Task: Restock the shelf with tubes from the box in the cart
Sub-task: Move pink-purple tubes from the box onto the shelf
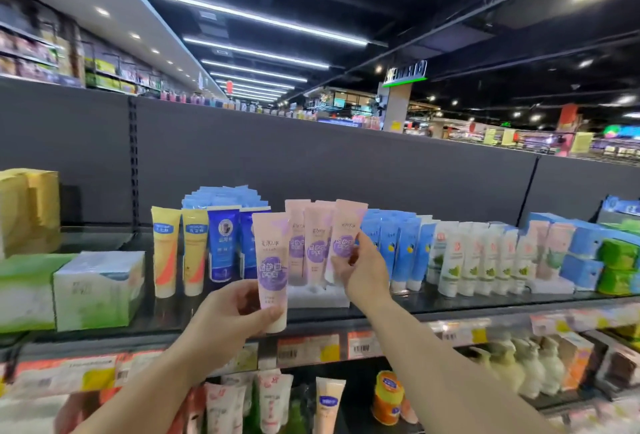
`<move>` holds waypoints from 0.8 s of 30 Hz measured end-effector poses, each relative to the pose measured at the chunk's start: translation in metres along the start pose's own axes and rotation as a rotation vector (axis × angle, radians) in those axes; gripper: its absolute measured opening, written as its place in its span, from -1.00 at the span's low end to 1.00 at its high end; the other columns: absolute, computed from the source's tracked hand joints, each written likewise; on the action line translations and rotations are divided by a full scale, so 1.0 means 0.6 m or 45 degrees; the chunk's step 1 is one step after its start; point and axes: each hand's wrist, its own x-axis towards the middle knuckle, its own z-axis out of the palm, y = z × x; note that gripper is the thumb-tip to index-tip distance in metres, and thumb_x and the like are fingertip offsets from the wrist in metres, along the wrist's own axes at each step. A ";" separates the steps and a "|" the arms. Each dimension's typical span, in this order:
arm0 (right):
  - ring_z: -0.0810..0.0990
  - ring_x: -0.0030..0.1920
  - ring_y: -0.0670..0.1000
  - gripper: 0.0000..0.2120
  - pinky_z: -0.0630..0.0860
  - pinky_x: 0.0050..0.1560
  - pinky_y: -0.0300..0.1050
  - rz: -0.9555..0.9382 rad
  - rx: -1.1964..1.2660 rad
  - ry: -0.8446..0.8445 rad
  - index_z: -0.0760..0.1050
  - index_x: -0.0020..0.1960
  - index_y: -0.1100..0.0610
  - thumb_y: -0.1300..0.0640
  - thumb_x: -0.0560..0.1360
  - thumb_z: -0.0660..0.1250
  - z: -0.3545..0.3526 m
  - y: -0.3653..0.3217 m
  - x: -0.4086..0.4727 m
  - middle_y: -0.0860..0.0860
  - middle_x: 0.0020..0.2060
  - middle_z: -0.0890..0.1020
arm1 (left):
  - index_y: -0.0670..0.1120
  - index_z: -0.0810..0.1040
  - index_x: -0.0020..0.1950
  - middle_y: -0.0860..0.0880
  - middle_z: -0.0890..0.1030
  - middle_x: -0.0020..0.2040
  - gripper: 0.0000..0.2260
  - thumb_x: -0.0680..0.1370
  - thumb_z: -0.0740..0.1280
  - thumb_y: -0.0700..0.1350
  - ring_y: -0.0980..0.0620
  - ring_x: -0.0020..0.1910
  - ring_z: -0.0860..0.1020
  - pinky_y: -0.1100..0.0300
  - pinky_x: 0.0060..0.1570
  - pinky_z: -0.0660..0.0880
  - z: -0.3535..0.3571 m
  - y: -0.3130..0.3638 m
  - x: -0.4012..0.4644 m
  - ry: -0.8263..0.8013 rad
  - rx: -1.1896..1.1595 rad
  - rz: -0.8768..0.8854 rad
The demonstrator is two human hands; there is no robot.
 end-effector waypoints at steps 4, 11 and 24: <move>0.54 -0.10 -0.10 -0.65 0.45 -0.09 -0.25 0.008 -0.071 -0.044 0.43 0.26 0.05 0.18 0.50 0.38 0.014 0.020 -0.002 -0.09 -0.07 0.58 | 0.03 0.59 0.11 0.10 0.71 -0.04 -0.78 0.48 0.45 -0.13 0.12 -0.04 0.67 0.15 -0.01 0.59 0.001 -0.002 0.000 -0.041 0.009 -0.009; 0.55 0.00 -0.12 -0.65 0.48 -0.01 -0.29 0.110 0.026 -0.118 0.43 0.25 -0.03 0.24 0.52 0.33 0.021 0.024 0.001 -0.09 0.01 0.60 | 0.07 0.58 0.11 0.16 0.70 -0.06 -0.78 0.48 0.44 -0.10 0.19 -0.06 0.65 0.24 -0.06 0.56 0.003 0.006 0.012 0.027 0.026 0.021; 0.57 -0.13 -0.18 -0.66 0.48 -0.26 -0.42 0.097 0.168 -0.259 0.46 0.08 -0.01 -0.14 0.42 0.45 0.030 -0.060 -0.089 -0.14 -0.12 0.59 | 0.05 0.61 0.09 0.11 0.70 -0.11 -0.76 0.44 0.48 -0.03 0.15 -0.08 0.66 0.15 0.00 0.61 0.041 0.013 0.046 0.097 0.121 0.156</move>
